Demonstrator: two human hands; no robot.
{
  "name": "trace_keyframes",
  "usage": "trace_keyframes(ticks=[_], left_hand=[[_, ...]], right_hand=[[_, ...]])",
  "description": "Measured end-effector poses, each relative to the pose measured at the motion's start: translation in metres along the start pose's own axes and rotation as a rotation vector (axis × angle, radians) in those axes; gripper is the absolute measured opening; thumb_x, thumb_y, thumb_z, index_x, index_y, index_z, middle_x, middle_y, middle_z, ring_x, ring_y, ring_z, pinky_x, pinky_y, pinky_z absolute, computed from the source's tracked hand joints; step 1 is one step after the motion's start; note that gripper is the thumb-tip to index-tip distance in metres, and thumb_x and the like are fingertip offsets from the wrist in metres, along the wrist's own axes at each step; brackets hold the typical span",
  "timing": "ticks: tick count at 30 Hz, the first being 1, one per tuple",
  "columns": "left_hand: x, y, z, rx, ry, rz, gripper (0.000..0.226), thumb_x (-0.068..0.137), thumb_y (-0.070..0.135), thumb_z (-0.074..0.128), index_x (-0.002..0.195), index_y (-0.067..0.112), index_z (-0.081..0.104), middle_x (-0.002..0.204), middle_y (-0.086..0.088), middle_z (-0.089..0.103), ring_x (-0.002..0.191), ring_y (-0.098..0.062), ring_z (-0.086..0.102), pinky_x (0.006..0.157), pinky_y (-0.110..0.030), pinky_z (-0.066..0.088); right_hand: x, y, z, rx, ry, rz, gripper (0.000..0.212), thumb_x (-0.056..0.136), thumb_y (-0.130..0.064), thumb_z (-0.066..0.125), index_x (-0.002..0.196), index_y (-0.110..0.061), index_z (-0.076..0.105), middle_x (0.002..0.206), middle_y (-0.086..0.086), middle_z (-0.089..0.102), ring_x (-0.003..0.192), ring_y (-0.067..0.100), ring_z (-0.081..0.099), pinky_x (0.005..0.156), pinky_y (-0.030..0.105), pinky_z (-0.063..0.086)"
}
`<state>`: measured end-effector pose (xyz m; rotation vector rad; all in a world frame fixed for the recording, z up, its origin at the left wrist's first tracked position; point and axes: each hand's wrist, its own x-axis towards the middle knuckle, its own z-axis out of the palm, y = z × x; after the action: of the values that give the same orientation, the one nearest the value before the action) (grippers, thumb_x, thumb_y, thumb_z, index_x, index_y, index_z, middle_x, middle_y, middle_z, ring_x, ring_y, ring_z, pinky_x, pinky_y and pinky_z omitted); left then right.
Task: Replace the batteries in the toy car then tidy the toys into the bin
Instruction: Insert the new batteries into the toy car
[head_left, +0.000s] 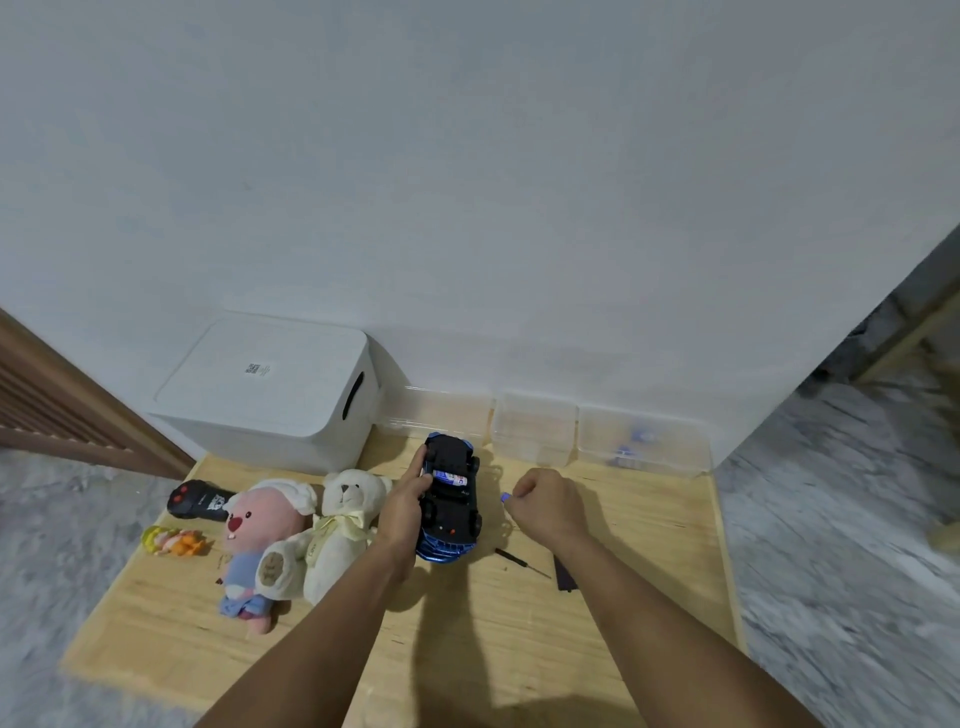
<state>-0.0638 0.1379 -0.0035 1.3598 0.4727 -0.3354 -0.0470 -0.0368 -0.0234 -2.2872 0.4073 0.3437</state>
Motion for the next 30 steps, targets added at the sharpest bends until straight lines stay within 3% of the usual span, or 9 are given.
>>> trace_keyframes(ticks=[4,9,13,16,21,26,30], left_hand=[[0.003,-0.003,0.002,-0.022,-0.004,-0.037,0.055,0.093,0.012,0.033,0.126,0.049,0.056,0.112,-0.014,0.071,0.098,-0.038,0.067,0.091,-0.054,0.052],[0.003,0.000,0.008,-0.041,-0.040,-0.042,0.055,0.093,0.011,0.032,0.131,0.044,0.056,0.113,-0.015,0.071,0.101,-0.039,0.066,0.096,-0.055,0.049],[-0.002,0.006,0.011,-0.076,-0.078,-0.040,0.048,0.098,0.017,0.034,0.106,0.045,0.072,0.105,-0.015,0.073,0.096,-0.036,0.068,0.092,-0.048,0.051],[-0.002,0.006,0.012,-0.065,-0.081,-0.029,0.053,0.097,0.012,0.030,0.131,0.043,0.055,0.112,-0.013,0.071,0.102,-0.034,0.067,0.089,-0.046,0.053],[-0.002,0.007,0.014,-0.034,-0.067,-0.017,0.054,0.097,0.010,0.031,0.135,0.041,0.051,0.110,-0.008,0.072,0.100,-0.027,0.069,0.092,-0.045,0.053],[-0.003,0.009,0.016,-0.019,-0.076,-0.022,0.056,0.096,0.007,0.030,0.139,0.039,0.048,0.120,-0.009,0.064,0.108,-0.026,0.062,0.099,-0.046,0.048],[-0.004,0.006,0.014,0.005,-0.059,-0.010,0.057,0.094,0.007,0.030,0.138,0.039,0.048,0.124,-0.008,0.064,0.109,-0.022,0.062,0.096,-0.042,0.050]], right_hand=[[0.001,-0.020,-0.017,0.333,-0.030,-0.059,0.019,0.079,-0.006,0.065,0.072,-0.024,0.067,0.081,-0.005,0.064,0.085,0.022,0.067,0.078,0.040,0.058],[-0.001,-0.035,-0.019,0.482,-0.073,-0.130,0.017,0.080,-0.002,0.069,0.081,-0.018,0.065,0.086,0.005,0.067,0.080,0.022,0.067,0.080,0.040,0.058],[-0.004,-0.041,-0.015,0.538,-0.105,-0.168,0.026,0.074,-0.003,0.077,0.086,-0.019,0.061,0.087,0.009,0.073,0.083,0.020,0.070,0.080,0.038,0.058],[-0.007,-0.044,-0.015,0.505,-0.089,-0.233,0.024,0.069,-0.008,0.083,0.081,-0.018,0.064,0.084,0.007,0.073,0.082,0.017,0.070,0.076,0.031,0.058],[-0.012,-0.051,-0.014,0.496,-0.100,-0.334,0.010,0.073,-0.005,0.079,0.075,-0.012,0.073,0.074,0.005,0.074,0.066,0.007,0.068,0.072,0.024,0.057],[-0.014,-0.054,-0.012,0.443,-0.091,-0.356,0.022,0.075,-0.008,0.078,0.070,-0.028,0.071,0.074,-0.003,0.073,0.074,0.012,0.070,0.076,0.026,0.058],[-0.016,-0.054,-0.011,0.378,-0.091,-0.369,0.011,0.074,-0.011,0.080,0.074,-0.020,0.073,0.075,-0.003,0.073,0.073,0.010,0.070,0.076,0.023,0.057]])
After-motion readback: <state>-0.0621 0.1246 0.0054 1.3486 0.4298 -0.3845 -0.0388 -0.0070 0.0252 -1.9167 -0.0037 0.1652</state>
